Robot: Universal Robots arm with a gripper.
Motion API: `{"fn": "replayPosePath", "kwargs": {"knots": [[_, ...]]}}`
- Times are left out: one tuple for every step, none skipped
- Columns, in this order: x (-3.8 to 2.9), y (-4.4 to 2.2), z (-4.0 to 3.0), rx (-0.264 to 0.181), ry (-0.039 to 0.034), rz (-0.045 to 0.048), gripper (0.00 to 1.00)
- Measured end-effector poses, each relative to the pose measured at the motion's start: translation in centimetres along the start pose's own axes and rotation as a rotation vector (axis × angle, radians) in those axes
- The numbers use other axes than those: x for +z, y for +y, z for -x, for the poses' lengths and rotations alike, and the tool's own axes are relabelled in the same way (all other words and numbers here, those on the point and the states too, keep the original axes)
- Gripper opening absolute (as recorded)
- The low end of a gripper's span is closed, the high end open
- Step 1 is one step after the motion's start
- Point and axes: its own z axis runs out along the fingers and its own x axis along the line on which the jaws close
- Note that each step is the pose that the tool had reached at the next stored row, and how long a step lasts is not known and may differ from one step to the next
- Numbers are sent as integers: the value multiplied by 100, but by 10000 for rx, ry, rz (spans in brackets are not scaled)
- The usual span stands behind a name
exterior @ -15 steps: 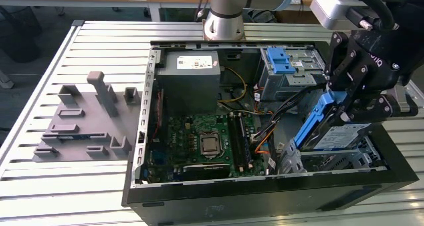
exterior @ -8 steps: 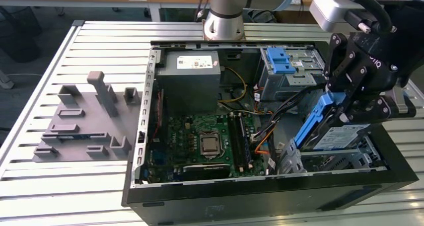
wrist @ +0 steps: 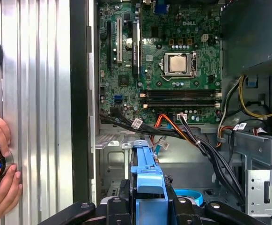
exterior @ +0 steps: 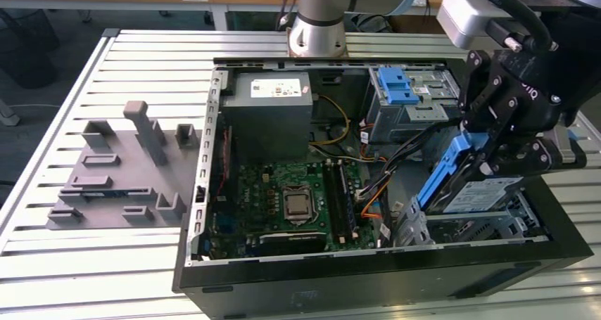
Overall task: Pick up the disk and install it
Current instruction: 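Insert the disk into the insertion slot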
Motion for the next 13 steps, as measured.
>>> {"fn": "replayPosePath", "kwargs": {"knots": [[4,0,0,0,0,0,36],[7,0,0,0,-1,0,36],[11,0,0,0,-1,0,36],[15,0,0,0,-1,0,36],[19,0,0,0,-1,0,36],[22,0,0,0,-1,0,36],[26,0,0,0,-1,0,36],[29,0,0,0,0,0,36],[33,0,0,0,-1,0,36],[37,0,0,0,0,0,36],[41,0,0,0,-1,0,36],[45,0,0,0,-1,0,36],[48,0,0,0,0,0,36]]}}
